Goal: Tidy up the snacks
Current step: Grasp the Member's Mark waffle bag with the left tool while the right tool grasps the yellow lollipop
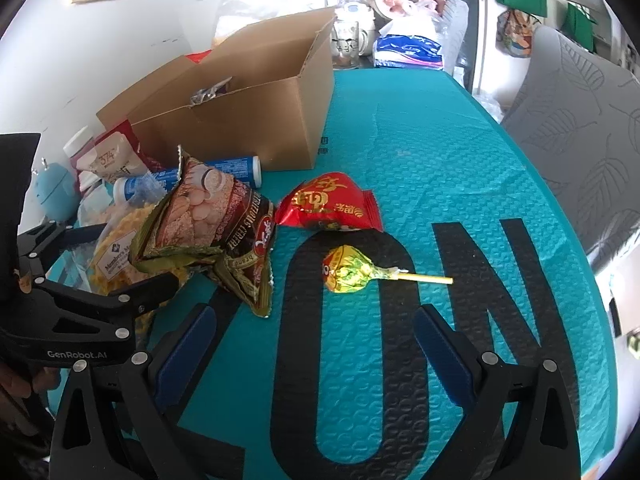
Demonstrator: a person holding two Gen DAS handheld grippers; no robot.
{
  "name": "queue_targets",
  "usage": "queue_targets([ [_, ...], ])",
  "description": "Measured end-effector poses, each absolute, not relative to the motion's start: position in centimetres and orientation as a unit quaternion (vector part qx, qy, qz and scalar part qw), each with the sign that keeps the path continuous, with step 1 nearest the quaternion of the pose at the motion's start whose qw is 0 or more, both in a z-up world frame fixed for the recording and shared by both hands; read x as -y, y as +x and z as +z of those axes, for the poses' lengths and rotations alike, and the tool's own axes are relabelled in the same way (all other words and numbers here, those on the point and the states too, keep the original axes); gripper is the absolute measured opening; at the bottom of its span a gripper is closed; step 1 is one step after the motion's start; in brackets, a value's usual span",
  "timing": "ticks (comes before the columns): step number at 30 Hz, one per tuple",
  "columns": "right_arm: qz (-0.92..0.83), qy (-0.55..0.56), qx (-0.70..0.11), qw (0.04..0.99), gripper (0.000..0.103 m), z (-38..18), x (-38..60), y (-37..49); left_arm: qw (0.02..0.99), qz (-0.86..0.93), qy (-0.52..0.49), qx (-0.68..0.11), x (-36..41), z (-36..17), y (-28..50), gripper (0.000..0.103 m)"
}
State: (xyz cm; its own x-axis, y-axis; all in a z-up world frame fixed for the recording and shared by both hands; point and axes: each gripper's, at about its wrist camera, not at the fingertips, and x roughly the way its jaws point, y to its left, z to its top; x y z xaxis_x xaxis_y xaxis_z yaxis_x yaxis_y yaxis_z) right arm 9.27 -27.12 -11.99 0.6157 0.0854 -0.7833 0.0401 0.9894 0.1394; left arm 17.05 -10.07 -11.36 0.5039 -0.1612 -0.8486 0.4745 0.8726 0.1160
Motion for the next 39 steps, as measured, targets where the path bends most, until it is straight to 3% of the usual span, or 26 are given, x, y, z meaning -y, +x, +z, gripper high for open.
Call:
queue_targets([
  [5, 0.009, 0.079, -0.44, 0.894, 0.101, -12.3, 27.6, 9.4, 0.863, -0.176, 0.213, -0.423, 11.1, -12.2, 15.7, 0.103],
  [9, -0.002, 0.09, -0.437, 0.895, 0.101, -12.5, 28.4, 9.5, 0.87, -0.171, 0.177, -0.428, 10.3, -12.2, 15.7, 0.102],
  [13, -0.027, 0.091, -0.429, 0.898, 0.101, -12.5, 29.2, 9.5, 0.879, -0.165, 0.19, -0.404, 10.1, -12.1, 14.8, 0.087],
  [24, -0.075, 0.107, -0.41, 0.903, 0.101, -13.4, 30.1, 10.8, 0.878, -0.159, 0.178, -0.415, 9.6, -11.7, 14.3, 0.086],
  [34, -0.088, 0.103, -0.408, 0.903, 0.085, -13.5, 29.8, 11.7, 0.883, -0.156, 0.177, -0.406, 9.8, -11.9, 14.3, 0.087],
  [39, -0.083, 0.091, -0.412, 0.903, 0.082, -13.5, 29.8, 12.0, 0.884, -0.155, 0.179, -0.404, 9.6, -11.9, 14.0, 0.087],
])
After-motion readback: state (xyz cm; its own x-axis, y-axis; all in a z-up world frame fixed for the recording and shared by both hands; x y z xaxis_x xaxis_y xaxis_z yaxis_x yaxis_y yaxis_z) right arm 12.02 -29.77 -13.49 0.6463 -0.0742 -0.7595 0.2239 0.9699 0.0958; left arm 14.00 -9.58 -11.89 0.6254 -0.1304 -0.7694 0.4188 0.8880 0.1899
